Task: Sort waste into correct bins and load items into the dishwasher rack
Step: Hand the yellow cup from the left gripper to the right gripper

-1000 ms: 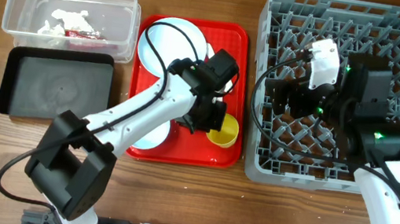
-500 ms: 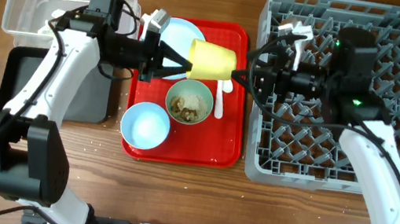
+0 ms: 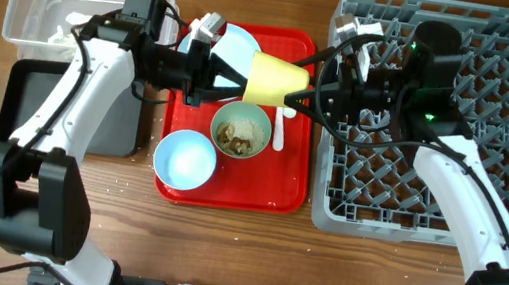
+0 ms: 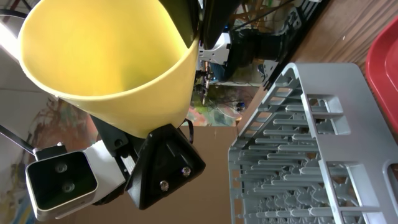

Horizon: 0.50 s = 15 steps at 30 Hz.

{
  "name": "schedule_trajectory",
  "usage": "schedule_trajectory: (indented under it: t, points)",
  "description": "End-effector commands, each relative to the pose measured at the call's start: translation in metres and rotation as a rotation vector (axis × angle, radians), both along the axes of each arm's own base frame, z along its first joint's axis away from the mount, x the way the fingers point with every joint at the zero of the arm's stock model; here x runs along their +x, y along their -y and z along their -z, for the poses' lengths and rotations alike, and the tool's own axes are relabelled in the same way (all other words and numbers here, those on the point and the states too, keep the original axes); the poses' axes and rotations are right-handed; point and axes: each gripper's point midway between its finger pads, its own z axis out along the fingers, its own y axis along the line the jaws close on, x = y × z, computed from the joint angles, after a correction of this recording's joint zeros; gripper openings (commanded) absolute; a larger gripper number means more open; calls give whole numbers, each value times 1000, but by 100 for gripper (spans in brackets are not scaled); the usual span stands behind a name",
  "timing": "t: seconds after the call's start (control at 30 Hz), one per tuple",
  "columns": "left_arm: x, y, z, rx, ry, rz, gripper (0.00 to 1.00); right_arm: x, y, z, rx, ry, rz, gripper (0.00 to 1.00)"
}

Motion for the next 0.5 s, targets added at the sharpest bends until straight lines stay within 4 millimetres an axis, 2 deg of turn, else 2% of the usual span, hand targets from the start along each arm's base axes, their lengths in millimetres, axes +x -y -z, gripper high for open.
schedule_trajectory:
  t: [0.0,0.1,0.37,0.43,0.47]
  points:
    - [-3,1,-17,-40,61,14,4,-3,-2,4,2,-18,-23,87]
    - [-3,1,-18,-41,61,14,4,-3,-2,5,1,-18,-23,79]
    - [-3,1,-17,-41,61,14,4,0,-15,13,-32,-36,16,79]
    - [-3,1,-17,-41,62,14,4,0,-15,13,-32,-37,16,74]
    - [-3,1,-17,-41,62,14,4,1,-15,13,-35,-37,23,66]
